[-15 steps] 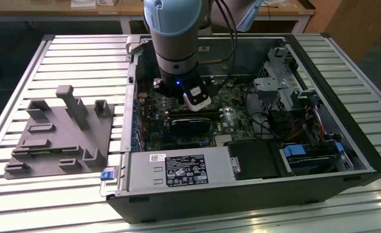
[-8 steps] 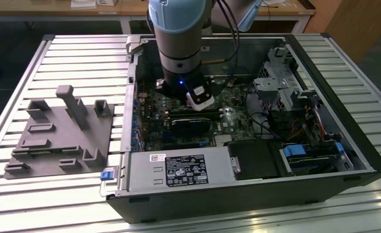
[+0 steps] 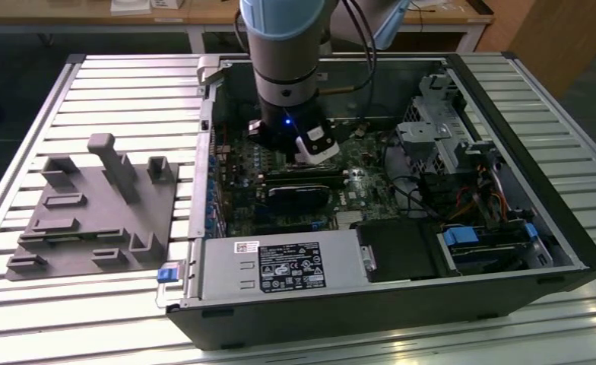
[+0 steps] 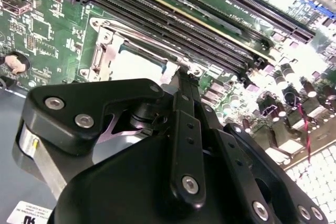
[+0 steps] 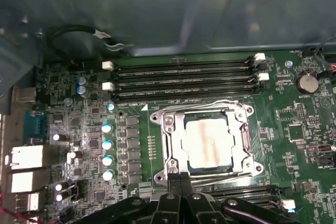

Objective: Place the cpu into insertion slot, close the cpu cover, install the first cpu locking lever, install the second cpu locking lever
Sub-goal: 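Install the second cpu locking lever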

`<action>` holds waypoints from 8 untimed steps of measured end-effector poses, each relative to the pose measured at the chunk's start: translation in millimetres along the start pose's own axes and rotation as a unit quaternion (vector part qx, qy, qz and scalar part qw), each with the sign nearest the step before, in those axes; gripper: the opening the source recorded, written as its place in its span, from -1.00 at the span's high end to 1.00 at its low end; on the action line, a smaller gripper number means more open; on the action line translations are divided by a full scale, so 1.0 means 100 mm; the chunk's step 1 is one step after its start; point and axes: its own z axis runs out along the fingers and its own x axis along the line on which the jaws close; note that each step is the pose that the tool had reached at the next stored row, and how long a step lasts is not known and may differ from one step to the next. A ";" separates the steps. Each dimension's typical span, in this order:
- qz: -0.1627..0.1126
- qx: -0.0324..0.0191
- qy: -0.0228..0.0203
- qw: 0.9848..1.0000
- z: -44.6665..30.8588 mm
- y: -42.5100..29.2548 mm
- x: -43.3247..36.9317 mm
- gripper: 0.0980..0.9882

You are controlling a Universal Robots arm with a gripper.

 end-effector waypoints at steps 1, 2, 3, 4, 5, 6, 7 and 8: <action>0.000 0.004 0.000 1.000 0.004 0.015 -0.006 0.98; -0.001 0.008 -0.001 1.000 0.008 0.027 -0.013 0.98; -0.001 0.013 -0.001 1.000 0.011 0.037 -0.021 0.98; -0.001 0.017 -0.002 1.000 0.014 0.048 -0.028 0.98; -0.002 0.022 -0.002 1.000 0.018 0.059 -0.036 0.98; -0.002 0.027 -0.002 1.000 0.022 0.070 -0.046 0.98; -0.003 0.031 -0.003 1.000 0.025 0.080 -0.056 0.98; -0.003 0.033 -0.003 0.999 0.028 0.088 -0.067 0.98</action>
